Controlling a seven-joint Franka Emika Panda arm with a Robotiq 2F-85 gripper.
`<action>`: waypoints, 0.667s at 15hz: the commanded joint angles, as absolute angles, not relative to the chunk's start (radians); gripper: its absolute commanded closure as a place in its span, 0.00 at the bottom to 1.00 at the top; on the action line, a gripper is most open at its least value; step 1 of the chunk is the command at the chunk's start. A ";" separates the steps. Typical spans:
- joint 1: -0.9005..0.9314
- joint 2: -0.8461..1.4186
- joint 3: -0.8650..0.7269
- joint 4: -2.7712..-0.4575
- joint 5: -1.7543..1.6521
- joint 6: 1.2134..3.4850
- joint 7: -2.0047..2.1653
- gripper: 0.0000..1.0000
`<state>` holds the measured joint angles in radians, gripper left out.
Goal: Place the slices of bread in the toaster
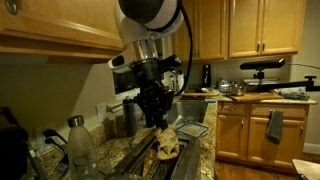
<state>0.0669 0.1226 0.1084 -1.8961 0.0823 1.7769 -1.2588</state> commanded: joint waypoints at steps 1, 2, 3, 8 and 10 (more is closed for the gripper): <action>0.079 0.150 0.123 -1.871 0.073 1.788 -1.245 0.91; 0.080 0.155 0.127 -1.868 0.071 1.790 -1.245 0.91; 0.080 0.159 0.129 -1.864 0.070 1.790 -1.238 0.90; 0.075 0.177 0.130 -1.835 0.070 1.792 -1.223 0.42; 0.072 0.179 0.129 -1.826 0.072 1.789 -1.218 0.28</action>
<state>0.0707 0.1742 0.1322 -1.8450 0.0822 1.7822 -1.2483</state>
